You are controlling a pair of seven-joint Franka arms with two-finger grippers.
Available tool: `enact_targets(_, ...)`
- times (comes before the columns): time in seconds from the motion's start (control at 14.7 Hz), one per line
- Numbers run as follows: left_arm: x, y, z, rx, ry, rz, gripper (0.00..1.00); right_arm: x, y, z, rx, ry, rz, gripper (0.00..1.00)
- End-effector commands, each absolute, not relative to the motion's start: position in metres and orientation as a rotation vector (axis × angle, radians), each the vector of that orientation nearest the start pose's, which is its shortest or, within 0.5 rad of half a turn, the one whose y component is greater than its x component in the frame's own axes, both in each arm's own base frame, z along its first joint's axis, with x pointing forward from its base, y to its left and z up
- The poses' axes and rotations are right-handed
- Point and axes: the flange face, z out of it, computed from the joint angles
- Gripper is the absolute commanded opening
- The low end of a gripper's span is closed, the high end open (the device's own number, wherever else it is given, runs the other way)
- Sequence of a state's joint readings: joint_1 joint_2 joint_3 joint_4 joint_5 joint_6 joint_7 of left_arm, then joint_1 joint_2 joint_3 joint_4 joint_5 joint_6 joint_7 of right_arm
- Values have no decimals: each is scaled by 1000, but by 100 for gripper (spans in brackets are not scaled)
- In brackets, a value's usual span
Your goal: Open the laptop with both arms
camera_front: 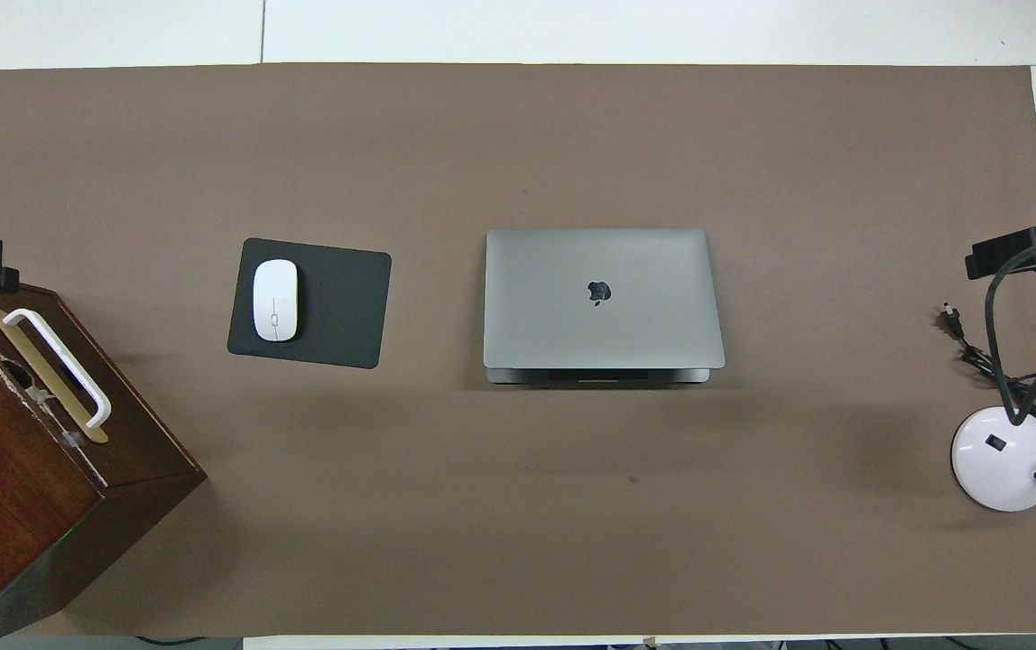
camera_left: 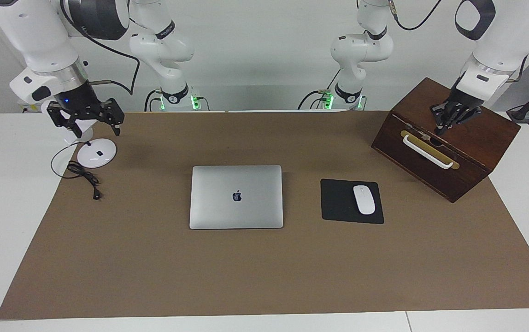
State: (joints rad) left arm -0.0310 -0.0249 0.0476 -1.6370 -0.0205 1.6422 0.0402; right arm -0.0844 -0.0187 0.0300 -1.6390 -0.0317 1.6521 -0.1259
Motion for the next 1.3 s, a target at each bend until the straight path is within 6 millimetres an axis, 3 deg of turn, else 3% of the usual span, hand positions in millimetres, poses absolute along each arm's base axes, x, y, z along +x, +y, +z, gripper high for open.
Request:
enact_targets(0.0,540,3,600,-3176,30,-91,0,549,-33,610,-3166,-115,-76,100)
enact_targets(0.34,527,-7,573,-3218,34,-172,0,550,-35,610,-3167,-115,-86,100)
enact_targets(0.82,488,-55,517,-3201,172,-409,0,550,-35,605,-3165,-108,-81,100)
enact_targets(1.09,459,-84,493,-3191,275,-518,0,530,-23,563,-2993,4,-366,100)
enact_targets(1.23,442,-97,480,-3183,324,-581,0,522,-19,553,-2933,57,-435,100)
